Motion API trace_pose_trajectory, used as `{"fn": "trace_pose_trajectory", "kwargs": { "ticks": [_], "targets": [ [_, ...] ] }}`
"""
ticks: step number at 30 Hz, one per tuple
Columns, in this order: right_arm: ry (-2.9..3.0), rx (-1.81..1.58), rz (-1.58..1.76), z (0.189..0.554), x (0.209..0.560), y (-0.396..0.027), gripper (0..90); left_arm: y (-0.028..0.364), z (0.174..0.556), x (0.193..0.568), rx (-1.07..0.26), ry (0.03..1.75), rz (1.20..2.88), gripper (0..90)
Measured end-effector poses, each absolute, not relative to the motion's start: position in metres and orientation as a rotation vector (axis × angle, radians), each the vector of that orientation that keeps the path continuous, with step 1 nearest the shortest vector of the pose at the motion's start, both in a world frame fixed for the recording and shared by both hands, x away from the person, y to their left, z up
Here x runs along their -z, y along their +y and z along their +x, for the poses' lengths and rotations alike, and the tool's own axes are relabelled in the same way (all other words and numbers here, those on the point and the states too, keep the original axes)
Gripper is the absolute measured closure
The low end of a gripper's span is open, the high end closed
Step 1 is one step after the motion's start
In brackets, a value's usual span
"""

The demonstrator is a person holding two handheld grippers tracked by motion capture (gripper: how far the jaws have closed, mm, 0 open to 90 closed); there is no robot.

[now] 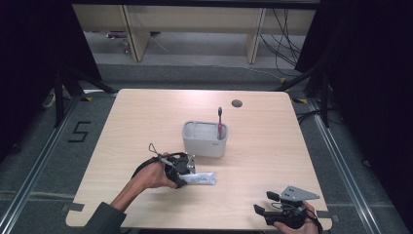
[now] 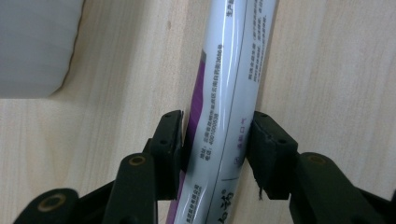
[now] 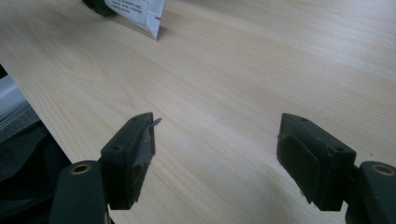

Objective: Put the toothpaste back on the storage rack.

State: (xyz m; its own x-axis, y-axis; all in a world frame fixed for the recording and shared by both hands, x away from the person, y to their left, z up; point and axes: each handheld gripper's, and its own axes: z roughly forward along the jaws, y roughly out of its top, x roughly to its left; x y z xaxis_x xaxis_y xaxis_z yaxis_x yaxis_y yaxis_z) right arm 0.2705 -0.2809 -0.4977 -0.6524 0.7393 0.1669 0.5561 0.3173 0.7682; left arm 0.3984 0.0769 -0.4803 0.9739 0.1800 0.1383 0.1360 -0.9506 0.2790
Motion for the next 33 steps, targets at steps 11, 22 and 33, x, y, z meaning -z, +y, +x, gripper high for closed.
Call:
{"fn": "trace_pose_trajectory", "kwargs": {
  "ticks": [11,22,33],
  "targets": [
    [2.367,-1.246,1.185,0.2705,0.4976,-0.2810,28.7,0.0720,0.3995,0.4787,-0.200,0.252,2.892,61.9],
    [2.361,-1.249,1.179,0.2708,0.4980,-0.2812,28.8,0.0707,0.3986,0.4776,-0.181,0.243,2.906,65.4],
    [2.368,-1.245,1.184,0.2705,0.4974,-0.2811,28.7,0.0706,0.4028,0.4773,-0.144,0.262,2.914,70.0]
  ]
}}
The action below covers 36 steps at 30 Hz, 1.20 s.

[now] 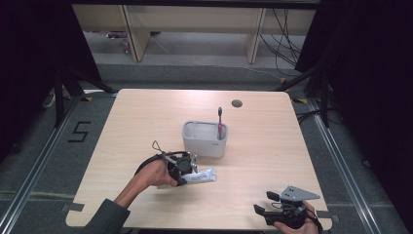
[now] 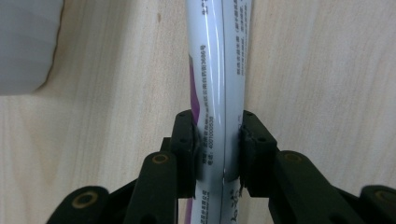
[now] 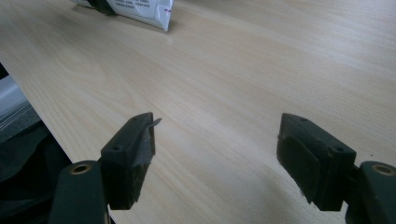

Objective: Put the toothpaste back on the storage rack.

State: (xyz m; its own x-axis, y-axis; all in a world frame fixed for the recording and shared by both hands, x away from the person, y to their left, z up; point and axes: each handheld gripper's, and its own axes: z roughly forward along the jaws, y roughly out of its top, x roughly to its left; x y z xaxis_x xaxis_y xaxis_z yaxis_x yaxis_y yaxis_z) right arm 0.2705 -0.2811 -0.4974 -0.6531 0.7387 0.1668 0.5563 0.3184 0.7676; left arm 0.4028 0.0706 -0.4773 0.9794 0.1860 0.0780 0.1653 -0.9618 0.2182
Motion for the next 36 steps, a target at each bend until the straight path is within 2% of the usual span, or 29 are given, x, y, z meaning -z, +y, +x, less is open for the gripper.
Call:
{"fn": "trace_pose_trajectory", "kwargs": {
  "ticks": [15,26,30,36],
  "targets": [
    [2.374,-1.252,1.200,0.271,0.498,-0.281,28.8,0.070,0.398,0.477,-0.201,0.258,2.910,72.0],
    [2.355,-1.255,1.193,0.271,0.498,-0.281,28.7,0.079,0.397,0.467,-0.234,0.372,2.738,72.8],
    [2.356,-1.258,1.205,0.271,0.498,-0.281,28.7,0.082,0.395,0.458,-0.291,0.397,2.667,73.1],
    [2.349,-1.252,1.200,0.271,0.497,-0.282,28.6,0.092,0.393,0.443,-0.326,0.470,2.477,73.2]
  ]
}}
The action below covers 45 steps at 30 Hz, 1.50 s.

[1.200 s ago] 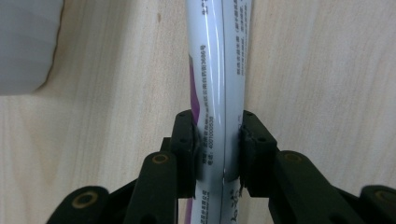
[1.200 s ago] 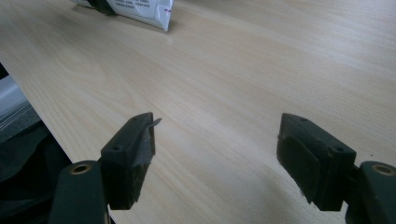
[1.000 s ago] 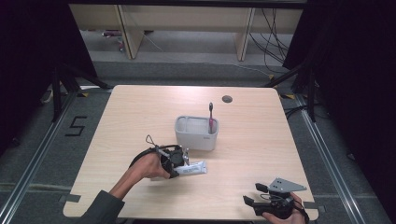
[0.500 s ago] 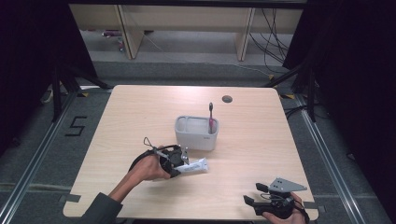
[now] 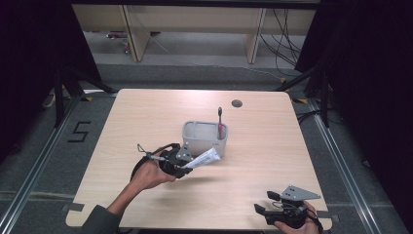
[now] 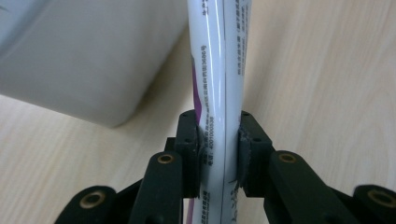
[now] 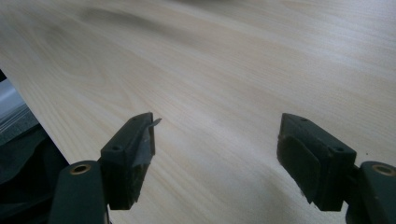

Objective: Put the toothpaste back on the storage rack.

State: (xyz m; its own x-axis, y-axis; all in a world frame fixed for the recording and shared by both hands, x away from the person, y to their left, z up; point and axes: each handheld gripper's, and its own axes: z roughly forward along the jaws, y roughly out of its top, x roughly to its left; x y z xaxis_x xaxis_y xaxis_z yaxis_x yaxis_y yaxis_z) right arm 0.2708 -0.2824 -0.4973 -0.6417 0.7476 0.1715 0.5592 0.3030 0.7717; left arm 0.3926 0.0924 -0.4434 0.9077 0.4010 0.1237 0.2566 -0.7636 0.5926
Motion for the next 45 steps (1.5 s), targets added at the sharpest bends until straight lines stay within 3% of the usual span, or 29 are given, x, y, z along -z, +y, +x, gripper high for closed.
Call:
{"fn": "trace_pose_trajectory", "kwargs": {
  "ticks": [10,12,24,45],
  "targets": [
    [2.347,-1.263,1.226,0.270,0.498,-0.282,28.6,0.108,0.392,0.429,-0.394,0.544,2.266,73.3],
    [2.348,-1.263,1.225,0.270,0.498,-0.282,28.6,0.110,0.389,0.426,-0.356,0.626,2.209,73.3],
    [2.351,-1.268,1.230,0.270,0.498,-0.282,28.5,0.124,0.398,0.406,-0.439,0.666,1.976,73.4],
    [2.347,-1.261,1.225,0.270,0.498,-0.282,28.5,0.130,0.411,0.383,-0.475,0.704,1.863,73.4]
  ]
}}
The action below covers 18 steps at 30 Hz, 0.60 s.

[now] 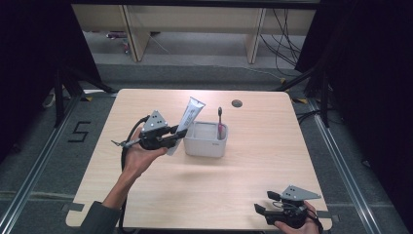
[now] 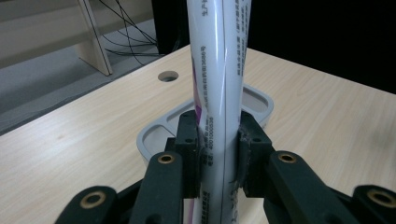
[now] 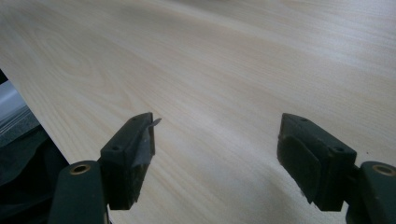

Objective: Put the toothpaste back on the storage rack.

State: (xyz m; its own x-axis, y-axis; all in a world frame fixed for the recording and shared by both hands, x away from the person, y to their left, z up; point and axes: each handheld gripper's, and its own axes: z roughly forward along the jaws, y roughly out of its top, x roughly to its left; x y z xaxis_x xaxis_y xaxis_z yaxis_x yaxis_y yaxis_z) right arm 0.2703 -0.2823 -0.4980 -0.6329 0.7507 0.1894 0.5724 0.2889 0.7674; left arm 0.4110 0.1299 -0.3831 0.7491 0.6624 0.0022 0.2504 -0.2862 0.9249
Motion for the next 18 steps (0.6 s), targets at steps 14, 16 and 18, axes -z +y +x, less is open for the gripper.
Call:
{"fn": "trace_pose_trajectory", "kwargs": {
  "ticks": [14,16,18],
  "targets": [
    [2.359,-1.260,1.227,0.270,0.497,-0.282,28.5,0.113,0.424,0.370,-0.489,0.705,1.785,73.4],
    [2.359,-1.260,1.228,0.270,0.497,-0.282,28.6,0.110,0.427,0.369,-0.500,0.704,1.771,73.4],
    [2.359,-1.261,1.229,0.270,0.497,-0.282,28.5,0.106,0.430,0.368,-0.501,0.705,1.755,73.4]
  ]
}}
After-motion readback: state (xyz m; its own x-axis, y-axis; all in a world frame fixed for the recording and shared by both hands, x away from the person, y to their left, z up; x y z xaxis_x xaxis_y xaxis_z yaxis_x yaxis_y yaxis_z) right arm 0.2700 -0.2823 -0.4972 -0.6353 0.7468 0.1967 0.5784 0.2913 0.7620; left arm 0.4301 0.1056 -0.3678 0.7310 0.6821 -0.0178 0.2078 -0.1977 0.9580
